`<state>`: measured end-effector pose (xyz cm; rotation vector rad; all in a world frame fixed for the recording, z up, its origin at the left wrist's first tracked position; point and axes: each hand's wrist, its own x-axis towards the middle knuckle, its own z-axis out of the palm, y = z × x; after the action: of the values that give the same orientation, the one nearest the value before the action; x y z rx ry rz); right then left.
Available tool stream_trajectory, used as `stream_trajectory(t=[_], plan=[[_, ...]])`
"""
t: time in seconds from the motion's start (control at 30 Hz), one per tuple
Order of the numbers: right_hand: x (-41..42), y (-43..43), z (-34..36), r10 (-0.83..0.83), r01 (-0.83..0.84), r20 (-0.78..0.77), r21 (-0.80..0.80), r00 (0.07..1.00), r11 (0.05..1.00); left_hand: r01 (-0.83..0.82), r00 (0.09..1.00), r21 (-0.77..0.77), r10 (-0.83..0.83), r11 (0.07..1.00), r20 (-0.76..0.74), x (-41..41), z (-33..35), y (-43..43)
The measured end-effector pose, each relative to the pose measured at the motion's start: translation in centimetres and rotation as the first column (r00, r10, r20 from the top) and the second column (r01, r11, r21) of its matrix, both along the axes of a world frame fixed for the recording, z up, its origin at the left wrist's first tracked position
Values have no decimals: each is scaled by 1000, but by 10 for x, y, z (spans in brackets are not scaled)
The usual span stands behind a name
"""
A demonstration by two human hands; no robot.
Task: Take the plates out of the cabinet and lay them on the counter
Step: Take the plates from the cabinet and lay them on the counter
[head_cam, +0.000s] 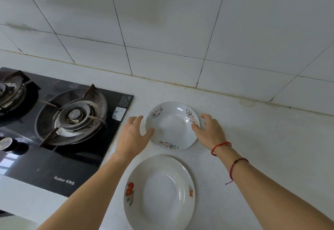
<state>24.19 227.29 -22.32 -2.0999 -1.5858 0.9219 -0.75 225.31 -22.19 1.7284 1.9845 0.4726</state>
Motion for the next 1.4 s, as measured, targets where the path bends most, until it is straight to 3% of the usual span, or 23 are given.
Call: stream_trajectory(t=[0.17, 0.37, 0.87, 1.4], plan=[[-1, -29, 21, 128, -143, 176, 75, 976, 987, 128, 978, 82, -112, 988, -175, -3, 20, -29], [5, -66, 40, 234, -294, 435, 76, 870, 953, 174, 933, 79, -138, 982, -332, -9, 37, -70], [23, -136, 69, 262, -386, 529, 136, 807, 913, 219, 908, 106, -163, 970, -387, 10, 62, -149], [36, -296, 81, 131, -255, 624, 114, 771, 960, 379, 874, 147, -302, 914, -380, 5, 66, -269]])
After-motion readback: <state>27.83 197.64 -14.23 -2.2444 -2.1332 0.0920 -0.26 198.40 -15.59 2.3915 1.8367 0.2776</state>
